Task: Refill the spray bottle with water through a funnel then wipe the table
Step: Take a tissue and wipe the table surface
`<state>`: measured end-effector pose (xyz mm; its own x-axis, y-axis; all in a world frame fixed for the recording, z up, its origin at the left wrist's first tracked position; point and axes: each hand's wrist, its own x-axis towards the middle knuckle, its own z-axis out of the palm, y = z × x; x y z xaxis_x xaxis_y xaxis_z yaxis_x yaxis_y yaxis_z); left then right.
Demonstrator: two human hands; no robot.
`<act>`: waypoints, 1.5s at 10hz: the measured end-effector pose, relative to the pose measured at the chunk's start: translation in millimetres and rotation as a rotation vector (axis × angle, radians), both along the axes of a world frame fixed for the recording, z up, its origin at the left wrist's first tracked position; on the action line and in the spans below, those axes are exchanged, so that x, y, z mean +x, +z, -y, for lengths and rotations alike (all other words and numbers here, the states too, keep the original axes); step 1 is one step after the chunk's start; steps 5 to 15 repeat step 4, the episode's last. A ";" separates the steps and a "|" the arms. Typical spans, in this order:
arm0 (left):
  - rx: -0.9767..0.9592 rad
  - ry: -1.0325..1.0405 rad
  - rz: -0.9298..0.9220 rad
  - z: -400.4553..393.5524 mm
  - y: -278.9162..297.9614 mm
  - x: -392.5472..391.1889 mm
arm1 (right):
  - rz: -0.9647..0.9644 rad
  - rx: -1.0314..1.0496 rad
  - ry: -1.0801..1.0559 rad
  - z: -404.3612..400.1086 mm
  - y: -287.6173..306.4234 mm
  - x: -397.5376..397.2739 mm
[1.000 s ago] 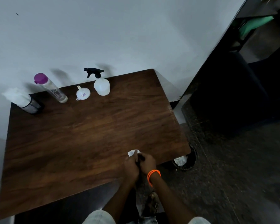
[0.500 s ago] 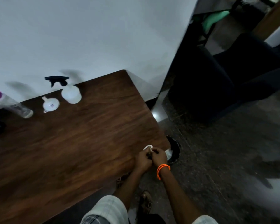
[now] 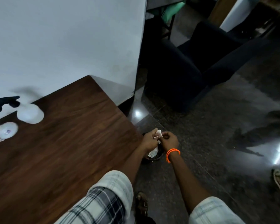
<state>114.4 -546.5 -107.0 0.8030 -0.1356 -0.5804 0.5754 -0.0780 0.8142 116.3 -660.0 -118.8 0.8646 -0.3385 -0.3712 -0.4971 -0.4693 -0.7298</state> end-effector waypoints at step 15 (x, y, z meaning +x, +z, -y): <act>0.435 -0.212 0.198 -21.3 -0.1 40.4 | -0.046 -0.081 -0.057 25.1 6.2 17.3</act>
